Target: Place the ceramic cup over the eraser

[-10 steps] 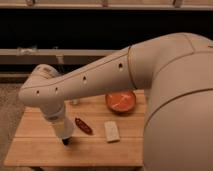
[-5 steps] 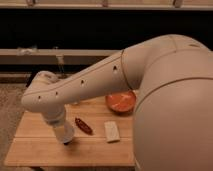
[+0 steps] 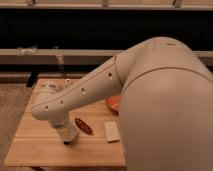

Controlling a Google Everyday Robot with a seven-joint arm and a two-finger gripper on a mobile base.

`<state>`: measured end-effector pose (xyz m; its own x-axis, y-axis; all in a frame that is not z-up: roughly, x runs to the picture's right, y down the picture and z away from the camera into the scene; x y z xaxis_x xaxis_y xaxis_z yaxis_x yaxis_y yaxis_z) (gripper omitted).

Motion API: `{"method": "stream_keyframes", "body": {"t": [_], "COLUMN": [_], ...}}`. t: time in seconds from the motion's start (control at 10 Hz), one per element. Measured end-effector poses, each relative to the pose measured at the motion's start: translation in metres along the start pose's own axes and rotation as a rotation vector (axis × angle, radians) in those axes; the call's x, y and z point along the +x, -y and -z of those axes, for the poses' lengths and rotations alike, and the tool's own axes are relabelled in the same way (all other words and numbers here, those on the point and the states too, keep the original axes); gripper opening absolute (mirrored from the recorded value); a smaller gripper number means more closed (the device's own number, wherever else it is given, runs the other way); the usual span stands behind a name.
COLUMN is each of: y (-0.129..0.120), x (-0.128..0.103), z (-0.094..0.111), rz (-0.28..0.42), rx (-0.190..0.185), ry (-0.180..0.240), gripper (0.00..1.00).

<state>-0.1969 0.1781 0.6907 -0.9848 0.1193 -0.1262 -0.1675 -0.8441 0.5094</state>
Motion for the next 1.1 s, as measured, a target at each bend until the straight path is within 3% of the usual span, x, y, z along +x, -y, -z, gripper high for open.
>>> {"method": "stream_keyframes", "body": {"t": [0.2,0.3,0.8,1.1], "y": [-0.004,-0.007,-0.01,-0.01], "x": [0.0,-0.002,0.003,0.005], "z": [-0.012,-0.016,-0.024,-0.017], "rz": [-0.013,-0.022,-0.004,0.007], "rx": [0.001,0.007,0.057,0.063], "ry": [-0.001,-0.001,-0.026,-0.038], "gripper": [0.74,0.79,0.8,0.8]}}
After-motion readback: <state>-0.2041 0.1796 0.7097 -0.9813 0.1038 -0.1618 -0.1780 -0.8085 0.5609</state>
